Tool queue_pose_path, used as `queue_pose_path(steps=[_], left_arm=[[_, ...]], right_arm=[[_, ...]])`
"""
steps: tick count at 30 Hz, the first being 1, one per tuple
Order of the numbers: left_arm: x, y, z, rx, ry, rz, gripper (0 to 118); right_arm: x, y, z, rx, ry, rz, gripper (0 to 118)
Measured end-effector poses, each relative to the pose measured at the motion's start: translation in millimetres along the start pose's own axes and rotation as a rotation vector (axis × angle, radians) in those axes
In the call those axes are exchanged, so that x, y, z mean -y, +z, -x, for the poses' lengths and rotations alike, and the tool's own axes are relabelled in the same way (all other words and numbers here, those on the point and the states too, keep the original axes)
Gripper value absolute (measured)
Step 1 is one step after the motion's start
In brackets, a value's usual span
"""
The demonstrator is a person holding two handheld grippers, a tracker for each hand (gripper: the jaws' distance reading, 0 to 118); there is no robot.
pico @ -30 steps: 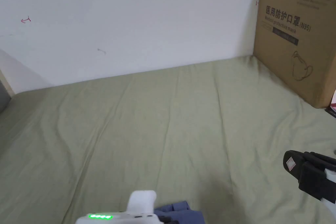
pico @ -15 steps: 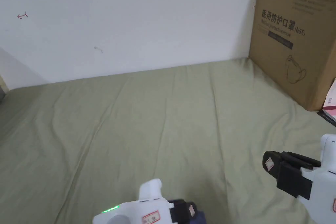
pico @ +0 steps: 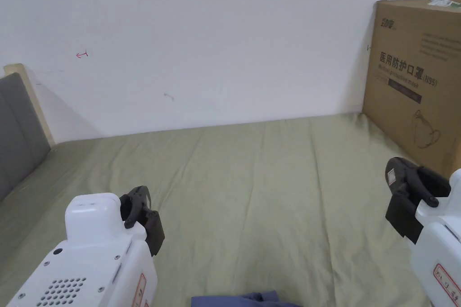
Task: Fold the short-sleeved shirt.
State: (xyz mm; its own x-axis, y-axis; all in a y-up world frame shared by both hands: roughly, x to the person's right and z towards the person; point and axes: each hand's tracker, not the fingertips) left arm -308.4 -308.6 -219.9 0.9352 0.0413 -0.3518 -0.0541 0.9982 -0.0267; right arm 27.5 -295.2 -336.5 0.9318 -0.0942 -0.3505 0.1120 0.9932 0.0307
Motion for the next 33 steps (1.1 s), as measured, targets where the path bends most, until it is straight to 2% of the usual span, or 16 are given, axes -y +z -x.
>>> queue_pose_path(steps=[2, 5, 7, 9, 12, 16, 18, 19, 20, 22, 24, 26, 27, 31, 33], left_arm=[[12, 4, 3, -0.007, 0.022, -0.012, 2], [35, 10, 0, -0.115, -0.03, -0.012, 1], [42, 17, 4, -0.118, 0.018, 0.004, 1], [44, 20, 9, -0.1, 0.057, 0.003, 1], [42, 18, 12, -0.132, 0.036, 0.021, 1], [40, 18, 17, -0.139, 0.076, 0.029, 1], [38, 20, 18, -0.14, 0.088, 0.034, 1], [36, 21, 19, -0.137, 0.09, 0.036, 1], [34, 21, 22, -0.126, 0.09, 0.041, 1], [31, 21, 27, -0.088, 0.076, 0.065, 1], [33, 22, 31, -0.083, 0.063, 0.088, 1], [37, 23, 37, -0.078, 0.066, 0.11, 1], [41, 23, 40, -0.072, 0.077, 0.13, 1], [63, 8, 59, 0.032, 0.156, 0.291, 1], [82, -8, 75, 0.151, 0.259, 0.408, 1]], right_arm=[[8, 0, -1, 0.027, -0.011, -0.019, 0], [31, -8, -3, 0.091, 0.058, 0.057, 0], [38, -6, -8, 0.11, 0.02, 0.111, 0], [39, 1, -12, 0.099, -0.019, 0.089, 0], [33, 1, -12, 0.105, 0.028, 0.093, 0], [25, 2, -11, 0.095, 0.006, 0.072, 0], [22, 2, -8, 0.065, -0.006, 0.081, 0], [22, 0, -5, 0.019, -0.008, 0.104, 0], [24, -4, -4, -0.045, -0.01, 0.149, 0], [38, -22, -1, -0.234, -0.074, 0.34, 0], [69, -48, 3, -0.384, -0.2, 0.673, 0], [114, -66, 13, -0.41, -0.256, 0.955, 0], [137, -72, 17, -0.407, -0.269, 1.031, 0], [205, -85, 24, -0.399, -0.197, 1.218, 0], [227, -90, 19, -0.387, -0.218, 1.305, 0]])
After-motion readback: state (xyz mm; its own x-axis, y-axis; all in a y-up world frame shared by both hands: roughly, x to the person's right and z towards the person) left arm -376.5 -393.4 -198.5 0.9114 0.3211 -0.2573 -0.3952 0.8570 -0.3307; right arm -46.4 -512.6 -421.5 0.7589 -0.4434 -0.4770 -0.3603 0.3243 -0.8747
